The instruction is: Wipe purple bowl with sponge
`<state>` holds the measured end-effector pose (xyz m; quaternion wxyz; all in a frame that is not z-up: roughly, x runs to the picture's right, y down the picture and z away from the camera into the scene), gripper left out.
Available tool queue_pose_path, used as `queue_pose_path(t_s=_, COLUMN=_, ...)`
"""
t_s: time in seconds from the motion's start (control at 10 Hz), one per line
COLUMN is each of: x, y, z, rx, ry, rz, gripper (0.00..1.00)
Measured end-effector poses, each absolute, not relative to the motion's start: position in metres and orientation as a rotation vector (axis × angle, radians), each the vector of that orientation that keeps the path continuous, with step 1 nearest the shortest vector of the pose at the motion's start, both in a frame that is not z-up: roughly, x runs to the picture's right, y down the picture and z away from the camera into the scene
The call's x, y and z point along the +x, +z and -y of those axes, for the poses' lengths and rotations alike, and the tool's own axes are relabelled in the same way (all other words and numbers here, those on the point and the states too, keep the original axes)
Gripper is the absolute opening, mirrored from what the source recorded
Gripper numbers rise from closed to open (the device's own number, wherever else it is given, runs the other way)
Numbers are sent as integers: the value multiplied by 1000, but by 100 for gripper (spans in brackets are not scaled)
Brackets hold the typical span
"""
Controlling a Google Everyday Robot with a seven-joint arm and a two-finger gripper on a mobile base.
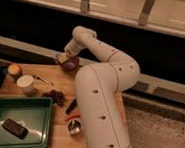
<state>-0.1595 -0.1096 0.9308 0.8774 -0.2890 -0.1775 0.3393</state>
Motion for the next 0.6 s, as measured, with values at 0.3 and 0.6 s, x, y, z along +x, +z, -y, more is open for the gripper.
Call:
queue_pose_path(t_s=0.3, x=-114, y=914, z=97, rx=-581, ry=740, rz=318, gripper=14)
queue_pose_path(t_s=0.6, x=-91, y=911, z=97, rx=-574, ry=766, rz=309, gripper=14)
